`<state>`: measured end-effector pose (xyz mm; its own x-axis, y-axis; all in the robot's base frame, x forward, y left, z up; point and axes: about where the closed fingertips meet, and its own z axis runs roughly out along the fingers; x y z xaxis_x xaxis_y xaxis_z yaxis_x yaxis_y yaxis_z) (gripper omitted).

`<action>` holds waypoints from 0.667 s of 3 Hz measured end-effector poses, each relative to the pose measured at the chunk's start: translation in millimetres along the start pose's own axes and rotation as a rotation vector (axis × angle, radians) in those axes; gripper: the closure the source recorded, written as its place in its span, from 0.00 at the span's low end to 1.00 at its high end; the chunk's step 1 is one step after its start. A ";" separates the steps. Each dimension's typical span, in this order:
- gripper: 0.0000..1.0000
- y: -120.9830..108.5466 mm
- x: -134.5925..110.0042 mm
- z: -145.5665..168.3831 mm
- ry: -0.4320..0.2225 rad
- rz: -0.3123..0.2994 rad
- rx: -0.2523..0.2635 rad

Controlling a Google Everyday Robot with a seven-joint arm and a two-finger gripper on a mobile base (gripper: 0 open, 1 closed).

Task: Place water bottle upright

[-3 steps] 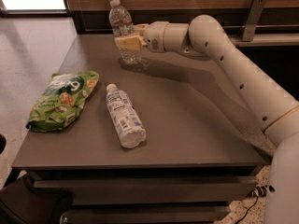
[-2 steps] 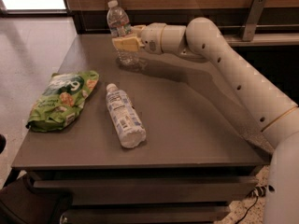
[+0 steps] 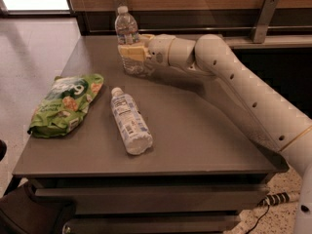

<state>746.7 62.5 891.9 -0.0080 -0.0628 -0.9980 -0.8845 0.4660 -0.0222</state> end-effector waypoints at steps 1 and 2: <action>1.00 7.0 9.5 -8.2 0.016 0.019 0.017; 1.00 6.9 7.8 -8.3 0.016 0.019 0.017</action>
Offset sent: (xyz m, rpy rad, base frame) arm -0.0251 -0.0214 -0.0295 -0.0575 0.0872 -0.0886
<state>736.6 58.0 884.4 -0.0324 -0.0682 -0.9971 -0.8762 0.4819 -0.0045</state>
